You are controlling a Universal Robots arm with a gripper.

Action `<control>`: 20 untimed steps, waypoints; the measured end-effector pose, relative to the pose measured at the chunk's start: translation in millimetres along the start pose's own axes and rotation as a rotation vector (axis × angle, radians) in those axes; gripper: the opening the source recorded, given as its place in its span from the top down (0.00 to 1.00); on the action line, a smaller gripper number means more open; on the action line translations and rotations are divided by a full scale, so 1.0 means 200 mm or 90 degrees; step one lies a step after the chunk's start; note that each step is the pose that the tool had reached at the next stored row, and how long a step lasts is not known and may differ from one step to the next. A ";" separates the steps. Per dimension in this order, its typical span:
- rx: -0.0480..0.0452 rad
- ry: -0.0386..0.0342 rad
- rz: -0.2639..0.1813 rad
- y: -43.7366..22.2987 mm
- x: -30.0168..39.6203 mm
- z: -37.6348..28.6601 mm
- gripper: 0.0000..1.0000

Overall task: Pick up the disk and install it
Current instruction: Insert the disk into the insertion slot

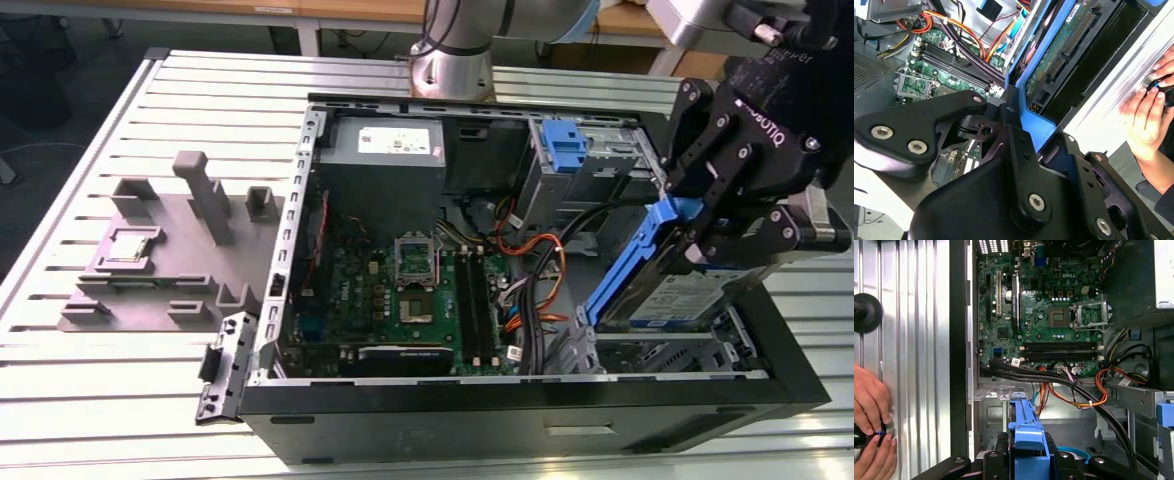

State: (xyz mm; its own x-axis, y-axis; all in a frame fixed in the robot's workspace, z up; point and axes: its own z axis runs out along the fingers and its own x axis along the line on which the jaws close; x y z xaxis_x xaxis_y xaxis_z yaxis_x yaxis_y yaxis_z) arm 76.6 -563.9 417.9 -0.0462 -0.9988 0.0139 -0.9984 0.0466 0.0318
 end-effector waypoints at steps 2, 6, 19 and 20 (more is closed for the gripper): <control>0.0000 0.0001 0.000 0.000 0.001 0.009 0.63; 0.0000 0.0000 0.000 -0.001 0.002 0.027 0.63; 0.0000 0.0001 0.000 -0.004 0.012 0.108 0.63; 0.0000 0.0000 0.000 -0.004 0.012 0.113 0.63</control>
State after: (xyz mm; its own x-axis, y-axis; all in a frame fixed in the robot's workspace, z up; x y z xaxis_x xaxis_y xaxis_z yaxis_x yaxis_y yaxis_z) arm 76.6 -566.7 395.4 -0.0462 -0.9988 0.0140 -0.9984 0.0466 0.0318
